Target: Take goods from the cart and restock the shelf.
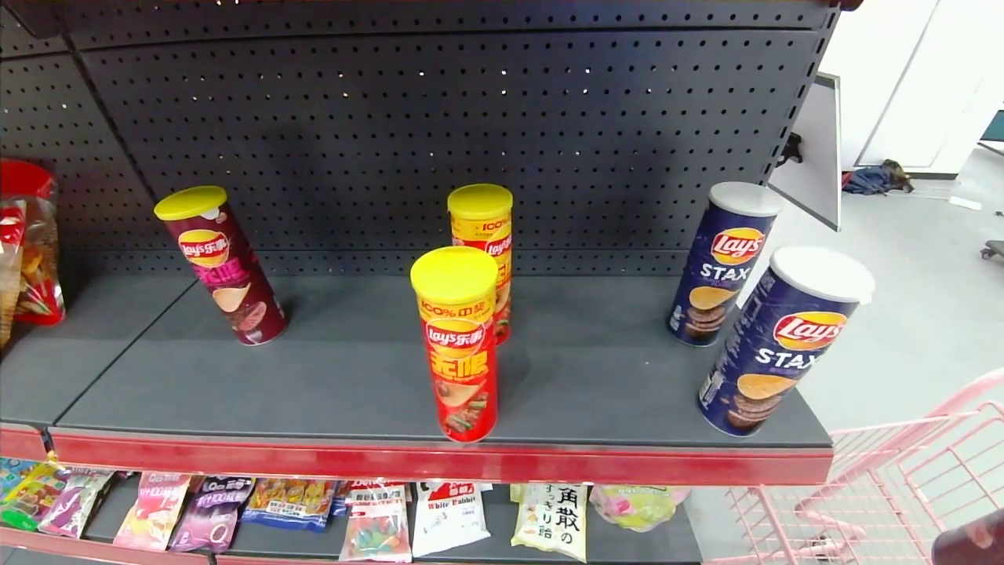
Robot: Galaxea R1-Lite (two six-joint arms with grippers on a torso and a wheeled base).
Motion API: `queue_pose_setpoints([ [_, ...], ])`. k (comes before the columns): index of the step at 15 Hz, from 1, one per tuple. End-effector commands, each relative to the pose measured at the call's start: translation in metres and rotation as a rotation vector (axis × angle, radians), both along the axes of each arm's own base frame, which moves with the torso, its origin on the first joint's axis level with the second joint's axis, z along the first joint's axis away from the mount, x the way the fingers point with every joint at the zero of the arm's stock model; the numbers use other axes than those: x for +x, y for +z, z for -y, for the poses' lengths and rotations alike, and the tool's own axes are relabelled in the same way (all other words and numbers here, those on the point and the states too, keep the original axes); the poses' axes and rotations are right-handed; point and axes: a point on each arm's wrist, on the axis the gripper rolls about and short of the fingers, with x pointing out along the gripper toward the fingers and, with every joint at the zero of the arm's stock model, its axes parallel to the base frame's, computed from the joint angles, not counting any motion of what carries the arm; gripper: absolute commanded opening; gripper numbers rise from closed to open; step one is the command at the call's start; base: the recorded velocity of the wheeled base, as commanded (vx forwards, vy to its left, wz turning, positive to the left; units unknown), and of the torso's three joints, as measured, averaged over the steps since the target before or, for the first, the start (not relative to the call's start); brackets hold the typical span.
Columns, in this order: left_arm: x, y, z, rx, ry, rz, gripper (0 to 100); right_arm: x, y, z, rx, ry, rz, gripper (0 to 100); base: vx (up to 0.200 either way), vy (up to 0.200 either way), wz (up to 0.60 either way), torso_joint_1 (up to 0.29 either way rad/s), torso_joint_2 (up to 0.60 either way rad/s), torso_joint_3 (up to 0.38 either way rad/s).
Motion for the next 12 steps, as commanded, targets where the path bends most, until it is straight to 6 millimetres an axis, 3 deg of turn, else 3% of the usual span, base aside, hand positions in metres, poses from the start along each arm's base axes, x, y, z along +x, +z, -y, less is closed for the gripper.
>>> queue_pose_setpoints([
  [1, -0.0004, -0.0002, -0.0001, 0.000, -0.007, 0.003, 100, -0.0008, -0.0029, 0.0000, -0.001, 0.001, -0.002, 0, 0.000, 0.200, 0.00, -0.002, 0.00, 0.002],
  [12, -0.0003, 0.0000, -0.0003, -0.001, -0.013, 0.005, 100, -0.0018, -0.0055, 0.0002, -0.002, -0.006, -0.002, 0, 0.000, 0.200, 0.00, 0.002, 0.00, -0.001],
])
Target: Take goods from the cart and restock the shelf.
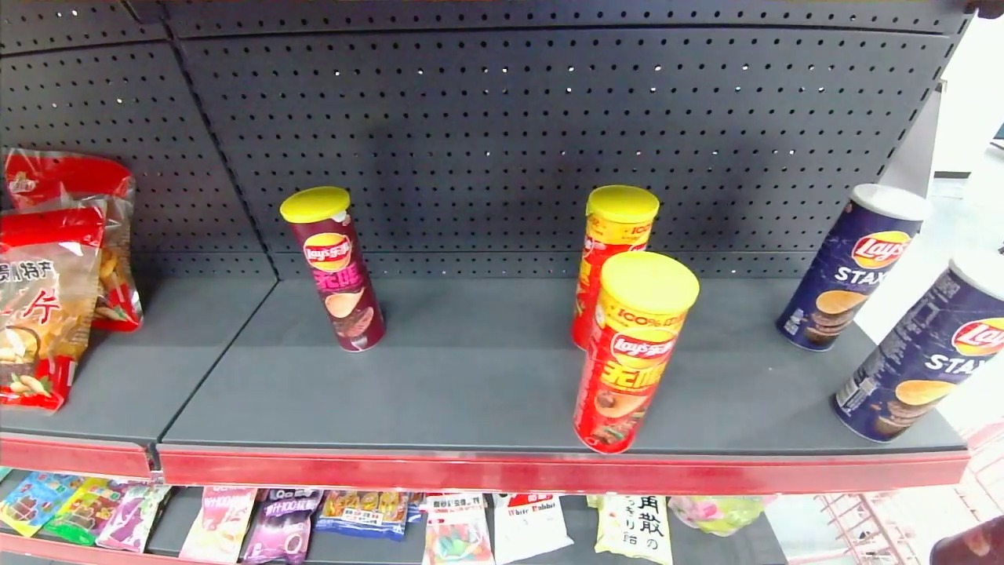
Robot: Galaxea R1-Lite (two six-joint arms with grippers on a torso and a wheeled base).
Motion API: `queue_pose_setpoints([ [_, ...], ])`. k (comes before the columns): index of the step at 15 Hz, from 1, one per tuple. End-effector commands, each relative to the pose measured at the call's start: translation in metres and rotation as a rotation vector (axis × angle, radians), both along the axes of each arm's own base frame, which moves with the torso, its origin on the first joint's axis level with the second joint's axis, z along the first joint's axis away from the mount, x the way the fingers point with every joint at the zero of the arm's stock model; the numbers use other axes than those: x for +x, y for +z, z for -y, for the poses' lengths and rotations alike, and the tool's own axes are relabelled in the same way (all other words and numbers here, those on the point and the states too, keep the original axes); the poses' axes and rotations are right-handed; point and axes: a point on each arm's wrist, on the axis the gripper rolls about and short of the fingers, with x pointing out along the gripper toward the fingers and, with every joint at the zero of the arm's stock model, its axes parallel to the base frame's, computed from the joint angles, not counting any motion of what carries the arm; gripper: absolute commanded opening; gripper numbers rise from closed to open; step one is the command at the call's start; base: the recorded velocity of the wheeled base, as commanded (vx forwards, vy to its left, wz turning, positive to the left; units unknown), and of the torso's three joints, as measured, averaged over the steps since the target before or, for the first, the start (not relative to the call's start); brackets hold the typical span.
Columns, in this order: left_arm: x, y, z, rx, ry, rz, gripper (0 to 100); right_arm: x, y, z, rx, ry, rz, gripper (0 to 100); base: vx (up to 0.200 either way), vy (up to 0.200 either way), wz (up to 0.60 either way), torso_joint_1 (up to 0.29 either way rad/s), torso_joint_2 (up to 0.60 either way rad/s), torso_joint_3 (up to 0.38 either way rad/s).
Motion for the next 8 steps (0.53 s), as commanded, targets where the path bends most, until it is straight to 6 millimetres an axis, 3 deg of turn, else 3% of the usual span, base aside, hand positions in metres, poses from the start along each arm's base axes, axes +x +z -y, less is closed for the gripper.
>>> queue_pose_setpoints([
  [1, -0.0002, -0.0001, -0.0001, -0.001, 0.001, 0.002, 100, 0.0001, 0.0001, 0.0000, 0.000, 0.001, -0.001, 0, 0.000, 0.200, 0.00, 0.002, 0.00, -0.002],
  [8, -0.0002, -0.0001, -0.0001, -0.001, 0.001, 0.002, 100, -0.0018, -0.0003, 0.0001, -0.001, 0.003, 0.010, 0, 0.000, 0.200, 0.00, 0.002, 0.00, 0.003],
])
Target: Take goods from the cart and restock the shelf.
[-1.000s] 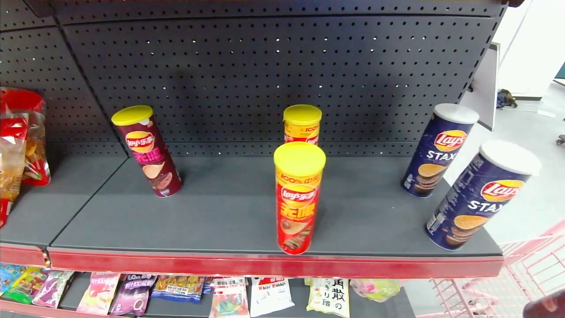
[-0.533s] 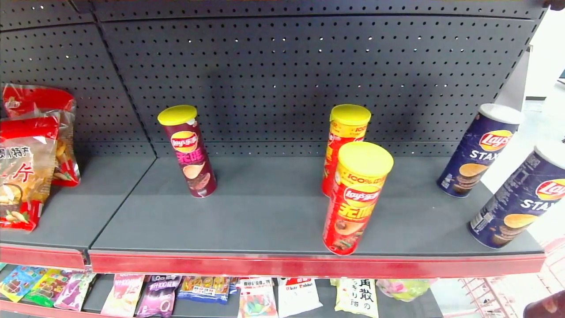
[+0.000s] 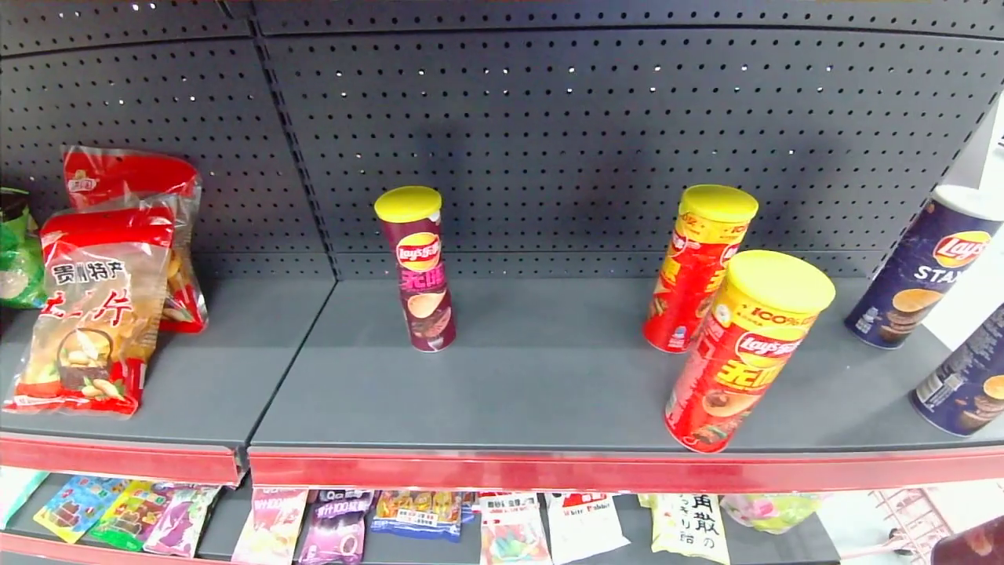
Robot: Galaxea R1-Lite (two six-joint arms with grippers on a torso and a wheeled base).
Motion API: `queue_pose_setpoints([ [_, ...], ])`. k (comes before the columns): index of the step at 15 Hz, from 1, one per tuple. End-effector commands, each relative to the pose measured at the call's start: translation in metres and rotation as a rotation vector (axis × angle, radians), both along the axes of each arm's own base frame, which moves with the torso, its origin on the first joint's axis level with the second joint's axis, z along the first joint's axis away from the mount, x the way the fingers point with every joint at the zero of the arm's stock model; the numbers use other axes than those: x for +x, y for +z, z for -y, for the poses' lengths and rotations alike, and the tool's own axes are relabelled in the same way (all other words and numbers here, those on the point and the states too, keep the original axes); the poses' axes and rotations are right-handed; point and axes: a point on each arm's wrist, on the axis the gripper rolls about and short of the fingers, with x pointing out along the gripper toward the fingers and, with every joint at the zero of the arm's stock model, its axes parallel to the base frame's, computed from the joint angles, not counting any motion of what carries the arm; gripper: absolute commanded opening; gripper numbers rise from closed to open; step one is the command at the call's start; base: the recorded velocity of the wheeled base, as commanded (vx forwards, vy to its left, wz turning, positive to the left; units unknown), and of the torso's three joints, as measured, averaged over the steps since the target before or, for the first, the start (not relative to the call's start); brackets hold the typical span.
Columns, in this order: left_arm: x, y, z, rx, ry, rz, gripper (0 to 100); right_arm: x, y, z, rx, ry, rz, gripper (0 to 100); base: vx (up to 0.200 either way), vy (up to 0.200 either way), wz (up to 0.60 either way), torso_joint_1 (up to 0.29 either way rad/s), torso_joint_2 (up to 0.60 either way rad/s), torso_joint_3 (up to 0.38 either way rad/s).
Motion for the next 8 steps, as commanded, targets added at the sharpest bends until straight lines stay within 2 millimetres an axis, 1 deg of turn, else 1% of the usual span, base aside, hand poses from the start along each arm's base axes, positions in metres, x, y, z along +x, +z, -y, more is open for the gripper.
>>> queue_pose_setpoints([
  [1, -0.0002, 0.0000, -0.0001, -0.001, -0.001, 0.002, 100, -0.0001, -0.0004, 0.0000, -0.001, 0.001, 0.000, 0, 0.000, 0.200, 0.00, 0.002, 0.00, 0.007],
  [7, -0.0002, 0.0000, -0.0001, 0.000, 0.002, 0.002, 100, -0.0014, -0.0030, 0.0000, -0.001, 0.005, -0.005, 0, 0.000, 0.200, 0.00, 0.000, 0.00, 0.001],
  [8, -0.0002, 0.0000, -0.0001, -0.001, -0.001, 0.002, 100, -0.0022, -0.0049, 0.0000, -0.002, 0.008, -0.005, 0, 0.000, 0.000, 0.00, 0.000, 0.00, 0.000],
])
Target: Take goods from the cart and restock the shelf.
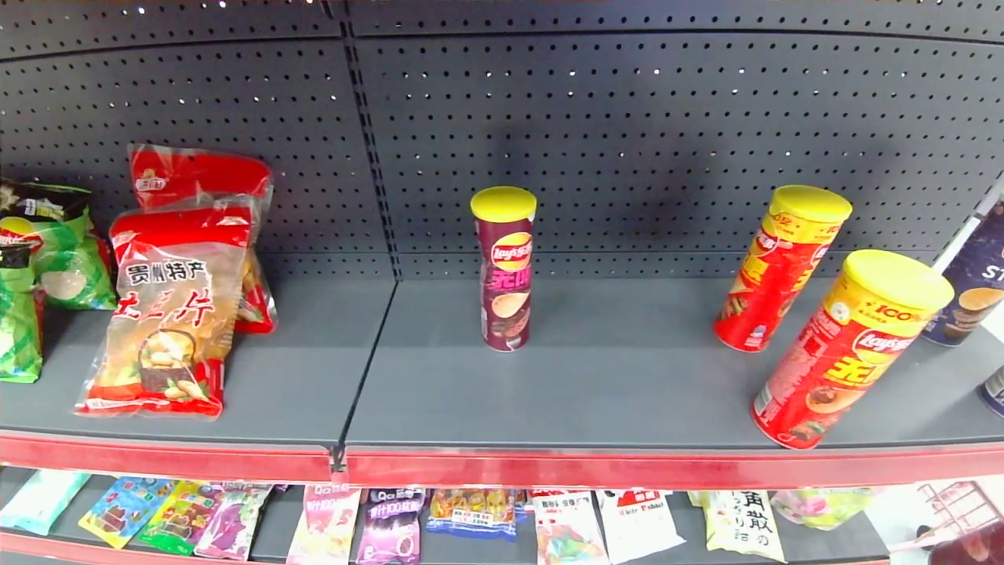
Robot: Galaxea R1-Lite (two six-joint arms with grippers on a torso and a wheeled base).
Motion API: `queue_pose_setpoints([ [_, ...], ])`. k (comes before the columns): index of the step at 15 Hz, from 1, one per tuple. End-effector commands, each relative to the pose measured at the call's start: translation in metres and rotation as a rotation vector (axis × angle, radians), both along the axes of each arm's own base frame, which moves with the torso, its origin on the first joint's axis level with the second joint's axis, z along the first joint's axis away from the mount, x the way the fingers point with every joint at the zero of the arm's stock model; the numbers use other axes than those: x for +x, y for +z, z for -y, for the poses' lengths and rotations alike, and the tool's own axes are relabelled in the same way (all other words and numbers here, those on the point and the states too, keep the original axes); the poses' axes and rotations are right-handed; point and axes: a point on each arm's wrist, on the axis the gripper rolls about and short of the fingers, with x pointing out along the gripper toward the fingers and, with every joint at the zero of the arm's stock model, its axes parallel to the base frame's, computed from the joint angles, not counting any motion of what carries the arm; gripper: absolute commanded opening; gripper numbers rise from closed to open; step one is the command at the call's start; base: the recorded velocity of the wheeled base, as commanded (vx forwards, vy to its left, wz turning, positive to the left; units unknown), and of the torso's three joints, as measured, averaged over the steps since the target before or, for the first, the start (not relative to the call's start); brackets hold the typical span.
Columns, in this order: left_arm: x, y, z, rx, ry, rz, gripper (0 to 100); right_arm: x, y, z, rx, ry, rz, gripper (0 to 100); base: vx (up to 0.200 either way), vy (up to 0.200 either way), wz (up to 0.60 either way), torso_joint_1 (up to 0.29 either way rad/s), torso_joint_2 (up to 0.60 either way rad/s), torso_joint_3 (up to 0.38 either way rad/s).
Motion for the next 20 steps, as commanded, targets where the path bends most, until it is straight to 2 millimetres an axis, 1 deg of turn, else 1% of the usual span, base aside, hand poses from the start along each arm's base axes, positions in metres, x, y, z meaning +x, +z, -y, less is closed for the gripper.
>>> queue_pose_setpoints([
  [1, 0.000, 0.000, 0.000, 0.006, 0.000, 0.002, 100, -0.003, -0.003, 0.000, 0.001, 0.038, 0.011, 0, 0.000, 0.000, 0.00, 0.000, 0.00, 0.000],
  [2, 0.000, 0.000, 0.000, 0.031, -0.005, 0.010, 100, -0.004, -0.005, -0.001, 0.003, 0.070, 0.015, 0, 0.000, 0.000, 0.00, 0.000, 0.00, 0.000],
  [6, 0.000, 0.000, 0.000, 0.045, -0.016, 0.015, 100, -0.009, -0.007, 0.000, -0.002, 0.057, 0.038, 0, 0.000, 0.000, 0.00, 0.000, 0.00, 0.000],
  [8, 0.000, 0.000, 0.000, 0.045, -0.014, 0.015, 100, -0.012, -0.015, 0.000, -0.004, 0.051, 0.049, 0, 0.000, 0.000, 0.00, 0.000, 0.00, 0.000],
  [10, 0.000, 0.000, 0.000, 0.044, -0.011, 0.015, 100, -0.014, -0.020, 0.000, -0.004, 0.050, 0.050, 0, 0.000, 0.000, 0.00, 0.000, 0.00, 0.000],
  [11, 0.000, 0.000, 0.000, 0.044, -0.008, 0.014, 100, -0.014, -0.019, 0.000, -0.004, 0.051, 0.052, 0, 0.200, 0.000, 0.00, -0.002, 0.00, 0.007],
  [18, 0.000, 0.000, 0.000, 0.045, -0.016, 0.016, 100, -0.017, -0.021, 0.000, -0.008, 0.066, 0.072, 0, 0.000, 0.000, 0.00, 0.000, 0.00, 0.000],
  [19, 0.000, 0.000, 0.000, 0.046, -0.007, 0.017, 100, -0.017, -0.026, 0.000, -0.021, 0.082, 0.067, 0, 0.000, 0.000, 0.00, 0.000, 0.00, 0.000],
  [20, -0.001, 0.004, 0.000, 0.037, -0.004, 0.027, 100, -0.020, -0.030, 0.000, -0.042, 0.124, 0.086, 0, 0.000, 0.000, 0.00, 0.000, 0.00, 0.000],
])
